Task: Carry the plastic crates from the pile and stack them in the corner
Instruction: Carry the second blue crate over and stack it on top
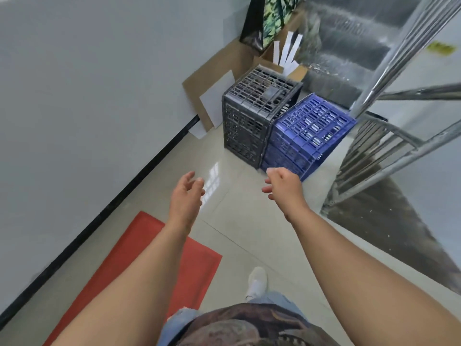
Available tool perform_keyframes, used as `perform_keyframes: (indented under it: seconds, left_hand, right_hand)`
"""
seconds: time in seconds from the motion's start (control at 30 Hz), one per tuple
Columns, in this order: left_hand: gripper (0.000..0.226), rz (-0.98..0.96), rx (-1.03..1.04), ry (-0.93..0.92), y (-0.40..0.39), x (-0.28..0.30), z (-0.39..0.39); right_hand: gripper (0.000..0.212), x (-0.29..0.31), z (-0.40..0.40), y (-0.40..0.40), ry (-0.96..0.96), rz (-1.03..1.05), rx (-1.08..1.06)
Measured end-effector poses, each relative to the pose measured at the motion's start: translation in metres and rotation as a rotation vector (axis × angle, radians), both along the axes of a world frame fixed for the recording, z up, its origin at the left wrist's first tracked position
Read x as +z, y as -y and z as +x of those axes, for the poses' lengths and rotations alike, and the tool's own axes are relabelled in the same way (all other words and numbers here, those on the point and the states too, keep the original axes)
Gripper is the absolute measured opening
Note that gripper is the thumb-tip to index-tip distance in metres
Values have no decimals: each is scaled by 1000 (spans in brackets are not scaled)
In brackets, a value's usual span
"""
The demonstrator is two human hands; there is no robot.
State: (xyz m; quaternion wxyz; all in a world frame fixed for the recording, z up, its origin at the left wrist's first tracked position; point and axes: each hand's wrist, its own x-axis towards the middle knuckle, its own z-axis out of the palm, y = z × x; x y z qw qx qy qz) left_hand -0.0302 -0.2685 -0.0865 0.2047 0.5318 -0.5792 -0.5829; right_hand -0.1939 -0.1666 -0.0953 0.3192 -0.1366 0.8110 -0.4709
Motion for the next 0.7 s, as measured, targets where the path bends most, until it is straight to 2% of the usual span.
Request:
perform_keyframes:
  seconds: [0.2, 0.47, 0.7]
  left_hand:
    - [46, 0, -33, 9, 11, 4, -62]
    - [44, -23, -28, 21, 69, -3, -115]
    - [46, 35, -125, 57, 115, -26, -181]
  right_hand:
    - [20, 0, -69, 9, 9, -12, -34]
    - [16, -17, -115, 71, 88, -18, -51]
    - [16, -27, -176, 90, 51, 104, -134]
